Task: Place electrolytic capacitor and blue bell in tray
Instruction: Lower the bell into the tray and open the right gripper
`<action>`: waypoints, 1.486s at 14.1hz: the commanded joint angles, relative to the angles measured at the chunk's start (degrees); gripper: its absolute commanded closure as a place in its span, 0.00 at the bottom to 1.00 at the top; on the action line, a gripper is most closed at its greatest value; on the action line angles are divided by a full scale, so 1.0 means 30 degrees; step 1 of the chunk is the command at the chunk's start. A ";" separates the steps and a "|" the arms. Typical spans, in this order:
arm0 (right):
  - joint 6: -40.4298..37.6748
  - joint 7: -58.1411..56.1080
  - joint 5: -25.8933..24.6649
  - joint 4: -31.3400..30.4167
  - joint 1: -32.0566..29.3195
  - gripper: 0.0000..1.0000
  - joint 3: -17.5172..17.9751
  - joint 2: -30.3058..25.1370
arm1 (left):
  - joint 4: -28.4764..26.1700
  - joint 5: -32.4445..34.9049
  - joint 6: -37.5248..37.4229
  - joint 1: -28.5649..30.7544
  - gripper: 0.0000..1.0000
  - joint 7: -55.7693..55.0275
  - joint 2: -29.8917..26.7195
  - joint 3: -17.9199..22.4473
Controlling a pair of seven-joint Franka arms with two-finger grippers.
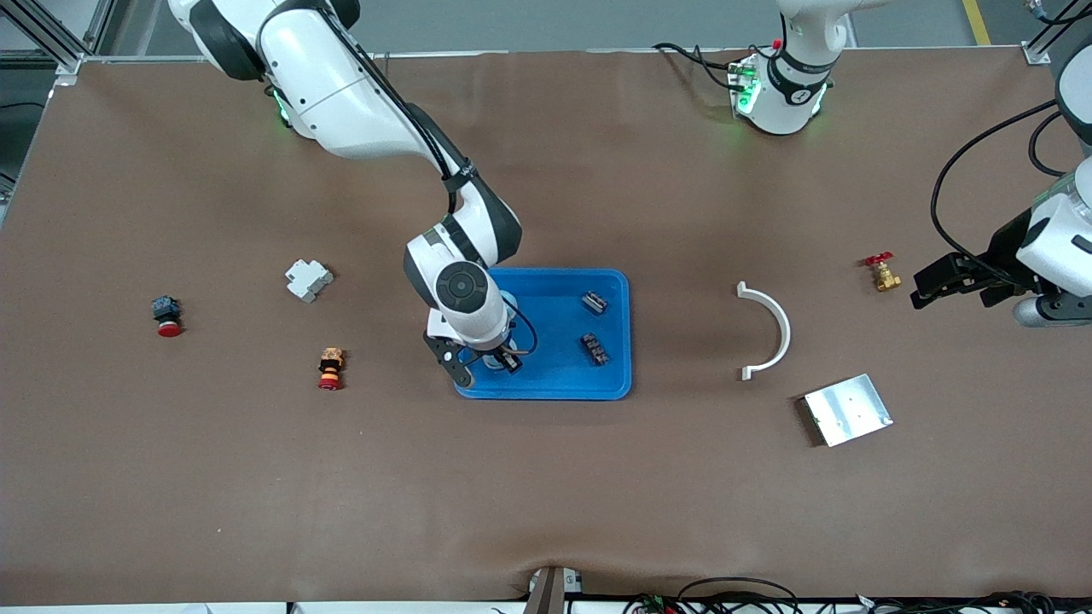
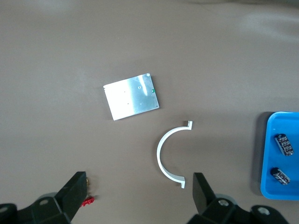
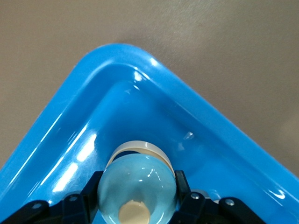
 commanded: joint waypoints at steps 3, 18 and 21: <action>0.0097 0.0577 -0.0183 0.0626 0.0402 1.00 -0.0249 0.0489 | 0.0278 -0.0100 -0.0352 0.0093 0.00 0.0044 0.0056 0.0007; -0.3589 -0.0243 -0.0975 0.2469 -0.0093 0.00 -0.0337 0.0402 | 0.0307 -0.0100 -0.0673 0.0239 0.00 0.0015 0.0027 0.0095; -0.5200 -0.0826 -0.0799 0.3290 -0.0533 0.00 -0.0249 0.0139 | 0.0307 -0.0100 -0.0732 0.0530 0.00 0.0102 -0.0060 0.0095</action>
